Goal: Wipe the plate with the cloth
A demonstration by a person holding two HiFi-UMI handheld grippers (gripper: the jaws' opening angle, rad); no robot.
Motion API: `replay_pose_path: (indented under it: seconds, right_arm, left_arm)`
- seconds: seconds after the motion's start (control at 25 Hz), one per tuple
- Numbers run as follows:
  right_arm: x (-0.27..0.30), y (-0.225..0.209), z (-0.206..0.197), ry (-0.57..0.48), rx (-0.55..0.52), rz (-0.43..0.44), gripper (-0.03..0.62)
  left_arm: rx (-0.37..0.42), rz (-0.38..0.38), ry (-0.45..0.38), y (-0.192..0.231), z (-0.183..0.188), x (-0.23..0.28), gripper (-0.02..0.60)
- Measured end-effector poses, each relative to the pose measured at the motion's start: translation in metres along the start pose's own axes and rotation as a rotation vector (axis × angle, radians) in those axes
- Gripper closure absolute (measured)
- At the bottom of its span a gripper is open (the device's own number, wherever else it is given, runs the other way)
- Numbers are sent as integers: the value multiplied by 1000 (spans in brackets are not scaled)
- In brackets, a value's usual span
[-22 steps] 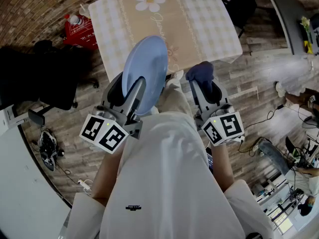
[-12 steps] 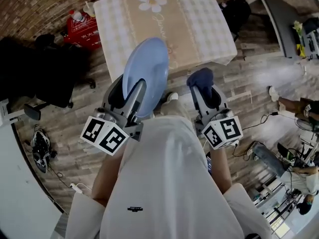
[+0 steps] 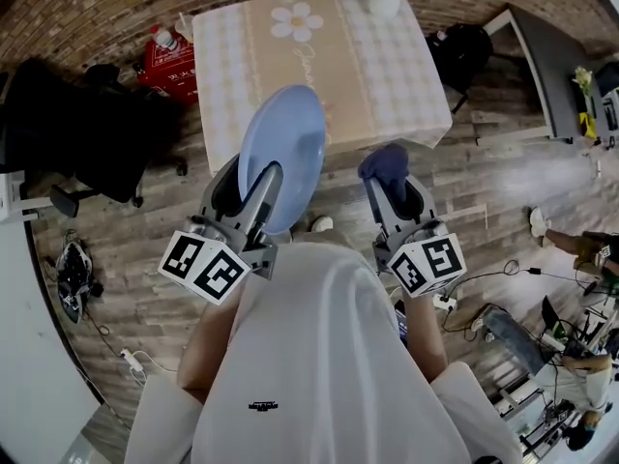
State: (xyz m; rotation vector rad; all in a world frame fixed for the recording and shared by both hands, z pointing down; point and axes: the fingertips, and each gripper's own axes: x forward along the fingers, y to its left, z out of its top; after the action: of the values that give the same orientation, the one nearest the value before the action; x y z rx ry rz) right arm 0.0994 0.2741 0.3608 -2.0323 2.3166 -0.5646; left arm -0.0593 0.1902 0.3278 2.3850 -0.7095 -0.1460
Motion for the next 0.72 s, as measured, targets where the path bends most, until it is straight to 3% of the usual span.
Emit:
replay_pose_path:
  seconds: [0.36,0.72]
  right_arm:
    - [-28,-53,-23,-9,59,43,451]
    - [13,-74,-8,-1,53,70,451]
  left_arm:
    - [-2,43,25,-44,-52,21,341]
    - [-1,40,13,-24,-26,74,341]
